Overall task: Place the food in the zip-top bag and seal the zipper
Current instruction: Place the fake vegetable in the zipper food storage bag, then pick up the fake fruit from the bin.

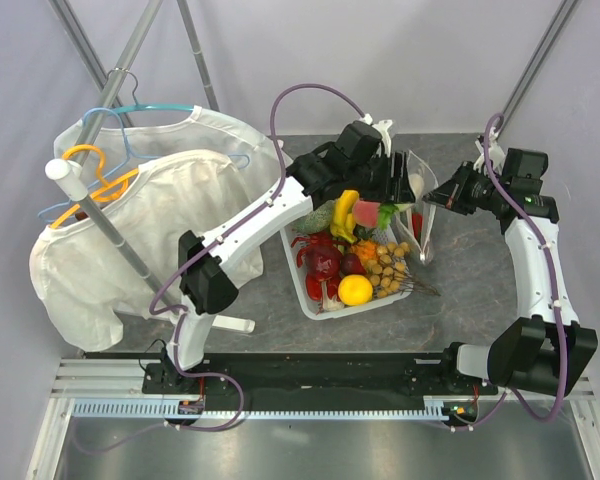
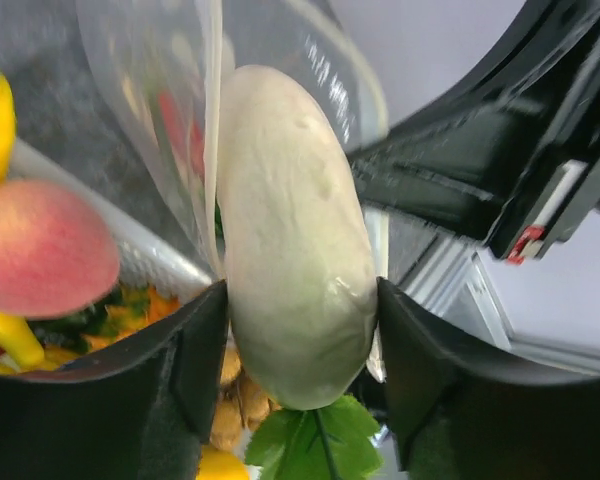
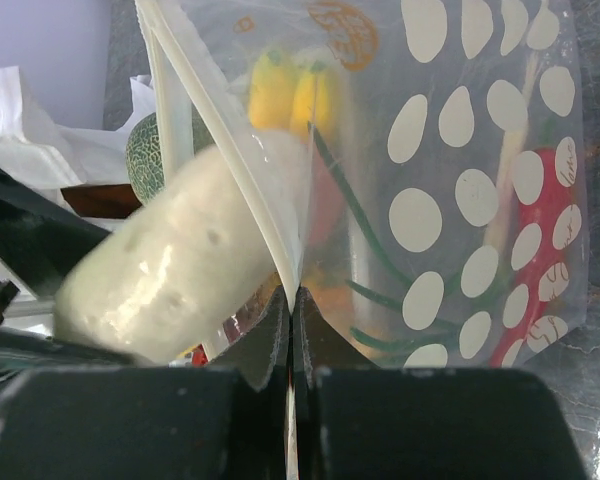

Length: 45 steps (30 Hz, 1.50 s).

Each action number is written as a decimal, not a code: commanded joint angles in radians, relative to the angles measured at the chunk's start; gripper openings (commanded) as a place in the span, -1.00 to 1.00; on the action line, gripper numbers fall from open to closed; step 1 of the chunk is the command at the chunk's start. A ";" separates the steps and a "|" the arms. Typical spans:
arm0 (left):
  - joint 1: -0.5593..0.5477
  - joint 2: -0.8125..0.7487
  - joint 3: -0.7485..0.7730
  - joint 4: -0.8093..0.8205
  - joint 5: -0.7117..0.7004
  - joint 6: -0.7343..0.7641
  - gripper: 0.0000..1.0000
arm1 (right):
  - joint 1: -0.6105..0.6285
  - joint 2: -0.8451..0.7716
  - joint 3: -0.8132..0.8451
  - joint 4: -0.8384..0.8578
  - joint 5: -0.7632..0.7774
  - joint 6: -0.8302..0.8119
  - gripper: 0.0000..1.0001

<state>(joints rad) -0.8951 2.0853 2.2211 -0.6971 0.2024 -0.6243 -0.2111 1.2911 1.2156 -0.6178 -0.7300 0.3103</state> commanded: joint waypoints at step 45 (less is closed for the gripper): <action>0.232 0.220 -0.032 0.298 0.241 0.772 0.44 | -0.048 0.108 0.136 -0.046 -0.046 -0.008 -1.00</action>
<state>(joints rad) -0.6670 2.2776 2.1475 -0.4759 0.3836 0.1032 -0.2584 1.3964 1.3174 -0.6624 -0.7551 0.3180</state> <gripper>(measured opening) 0.748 0.010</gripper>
